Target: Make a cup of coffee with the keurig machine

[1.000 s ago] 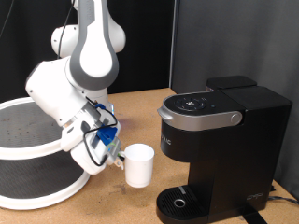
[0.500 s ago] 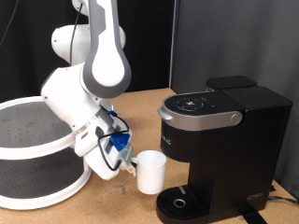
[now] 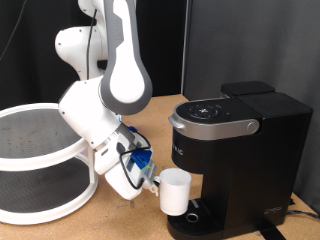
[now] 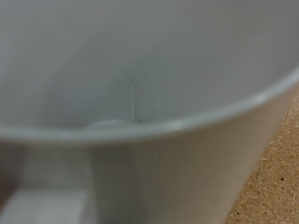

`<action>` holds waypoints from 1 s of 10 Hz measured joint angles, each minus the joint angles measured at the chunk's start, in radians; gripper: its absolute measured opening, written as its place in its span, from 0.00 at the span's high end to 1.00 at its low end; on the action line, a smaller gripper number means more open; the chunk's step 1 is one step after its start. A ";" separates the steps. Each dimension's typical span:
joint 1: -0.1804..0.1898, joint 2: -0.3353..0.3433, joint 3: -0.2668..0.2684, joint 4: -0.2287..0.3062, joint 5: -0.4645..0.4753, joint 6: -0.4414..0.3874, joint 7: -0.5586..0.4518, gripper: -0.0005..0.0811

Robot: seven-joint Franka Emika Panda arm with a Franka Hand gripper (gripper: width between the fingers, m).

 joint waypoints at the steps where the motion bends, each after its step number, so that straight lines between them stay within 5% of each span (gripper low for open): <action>1: 0.001 0.013 0.011 0.009 0.016 0.002 -0.008 0.91; 10: 0.003 0.109 0.060 0.075 0.115 0.014 -0.067 0.91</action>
